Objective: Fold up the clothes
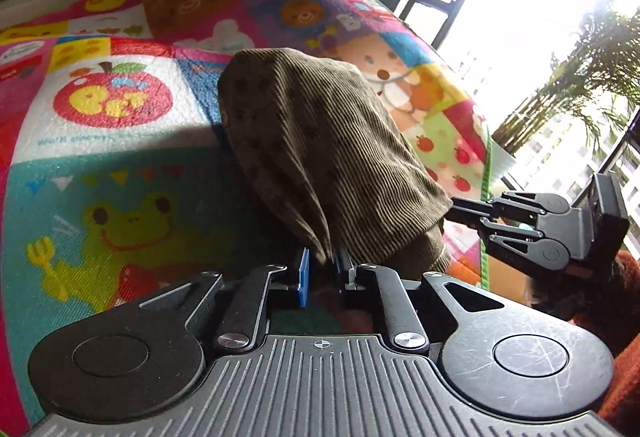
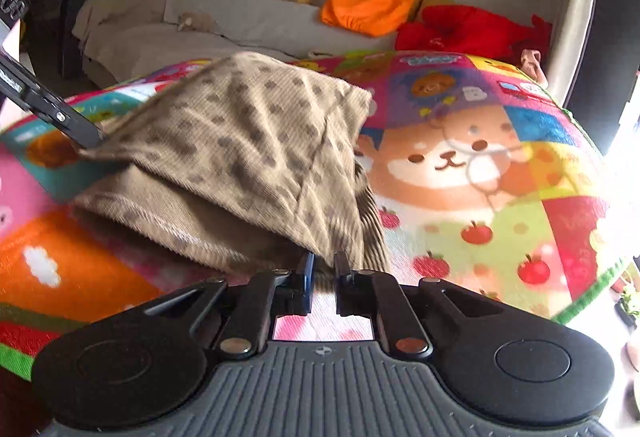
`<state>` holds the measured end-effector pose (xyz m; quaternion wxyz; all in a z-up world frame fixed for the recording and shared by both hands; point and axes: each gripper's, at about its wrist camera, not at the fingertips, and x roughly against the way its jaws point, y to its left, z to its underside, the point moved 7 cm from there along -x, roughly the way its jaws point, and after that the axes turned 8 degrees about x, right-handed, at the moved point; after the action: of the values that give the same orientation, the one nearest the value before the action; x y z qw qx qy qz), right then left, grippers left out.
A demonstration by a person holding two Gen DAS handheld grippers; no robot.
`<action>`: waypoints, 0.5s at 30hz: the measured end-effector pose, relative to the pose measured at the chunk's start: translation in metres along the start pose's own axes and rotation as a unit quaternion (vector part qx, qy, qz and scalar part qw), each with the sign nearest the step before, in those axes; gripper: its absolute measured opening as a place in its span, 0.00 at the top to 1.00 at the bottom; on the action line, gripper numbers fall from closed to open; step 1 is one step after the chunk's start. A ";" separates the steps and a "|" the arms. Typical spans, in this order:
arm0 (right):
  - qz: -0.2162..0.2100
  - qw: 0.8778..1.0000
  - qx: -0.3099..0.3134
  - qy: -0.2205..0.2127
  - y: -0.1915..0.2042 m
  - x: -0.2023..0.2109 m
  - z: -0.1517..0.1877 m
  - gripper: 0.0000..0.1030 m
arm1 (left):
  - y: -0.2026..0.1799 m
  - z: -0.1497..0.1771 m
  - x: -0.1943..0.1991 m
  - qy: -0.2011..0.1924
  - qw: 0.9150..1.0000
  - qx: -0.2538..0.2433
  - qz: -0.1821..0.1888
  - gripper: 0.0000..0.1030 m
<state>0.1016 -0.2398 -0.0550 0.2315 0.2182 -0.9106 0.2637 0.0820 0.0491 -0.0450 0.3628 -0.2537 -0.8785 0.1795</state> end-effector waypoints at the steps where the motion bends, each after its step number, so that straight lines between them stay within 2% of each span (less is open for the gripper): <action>1: 0.005 1.000 -0.009 0.004 -0.008 0.003 0.002 0.92 | -0.001 -0.005 0.007 -0.008 1.000 -0.005 0.006 0.85; 4: 0.011 0.998 -0.060 -0.004 -0.037 0.015 -0.003 0.80 | -0.005 -0.028 0.029 -0.049 0.998 -0.006 0.027 0.66; 5: 0.008 0.997 -0.082 -0.011 -0.047 0.019 -0.008 0.73 | -0.006 -0.037 0.030 -0.062 0.998 0.000 0.034 0.58; 6: -0.001 0.994 -0.103 -0.019 -0.054 0.020 -0.013 0.61 | -0.005 -0.046 0.028 -0.072 0.997 0.008 0.038 0.56; 8: -0.047 0.987 -0.146 -0.040 -0.059 0.013 -0.027 0.45 | -0.006 -0.063 0.013 -0.083 0.995 0.025 0.047 0.56; 10: -0.086 0.980 -0.171 -0.048 -0.056 -0.002 -0.038 0.44 | -0.013 -0.078 -0.009 -0.089 0.994 0.024 0.061 0.57; 12: -0.097 0.982 -0.156 -0.042 -0.041 -0.022 -0.046 0.46 | -0.021 -0.093 -0.034 -0.082 0.993 0.020 0.078 0.57; 15: -0.113 0.985 -0.115 -0.057 -0.017 -0.033 -0.059 0.49 | -0.019 -0.109 -0.079 -0.041 0.995 0.041 0.084 0.58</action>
<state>0.1546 -0.2093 -0.0221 0.2315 0.3062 -0.9161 0.1161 0.2040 0.0027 -0.0052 0.3200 -0.3045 -0.8601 0.2554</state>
